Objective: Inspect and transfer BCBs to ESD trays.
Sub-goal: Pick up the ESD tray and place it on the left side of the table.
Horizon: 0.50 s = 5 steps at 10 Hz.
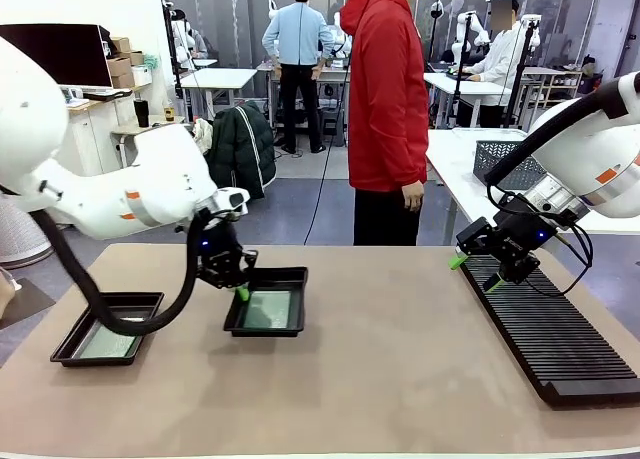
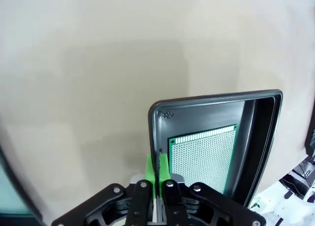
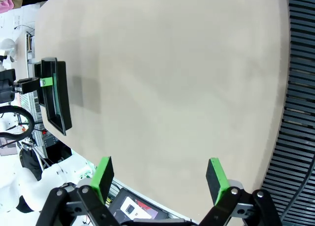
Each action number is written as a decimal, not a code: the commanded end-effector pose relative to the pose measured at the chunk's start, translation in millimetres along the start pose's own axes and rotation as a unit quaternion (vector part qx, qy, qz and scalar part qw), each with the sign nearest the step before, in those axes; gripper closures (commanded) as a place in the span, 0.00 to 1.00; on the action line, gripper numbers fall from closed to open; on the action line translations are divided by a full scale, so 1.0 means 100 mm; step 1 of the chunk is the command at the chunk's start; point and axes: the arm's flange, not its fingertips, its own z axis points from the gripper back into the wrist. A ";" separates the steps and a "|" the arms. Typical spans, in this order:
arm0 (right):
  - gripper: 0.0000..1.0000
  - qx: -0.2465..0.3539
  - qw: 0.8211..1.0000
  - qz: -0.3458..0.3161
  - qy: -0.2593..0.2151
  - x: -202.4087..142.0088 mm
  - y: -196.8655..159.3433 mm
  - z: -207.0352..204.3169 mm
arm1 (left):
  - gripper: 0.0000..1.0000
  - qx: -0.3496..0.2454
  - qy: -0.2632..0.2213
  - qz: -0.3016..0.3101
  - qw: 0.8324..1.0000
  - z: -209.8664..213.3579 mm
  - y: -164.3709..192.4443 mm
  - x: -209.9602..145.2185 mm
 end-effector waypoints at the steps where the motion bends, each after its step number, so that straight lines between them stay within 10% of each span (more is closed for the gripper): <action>1: 0.00 -0.010 1.000 -0.008 -0.001 -0.01 0.02 0.01 | 1.00 0.001 0.000 0.000 1.000 0.13 0.31 -0.21; 5: 0.00 -0.010 1.000 -0.008 -0.001 -0.01 0.02 0.01 | 1.00 0.011 -0.007 0.018 1.000 0.14 0.75 -0.38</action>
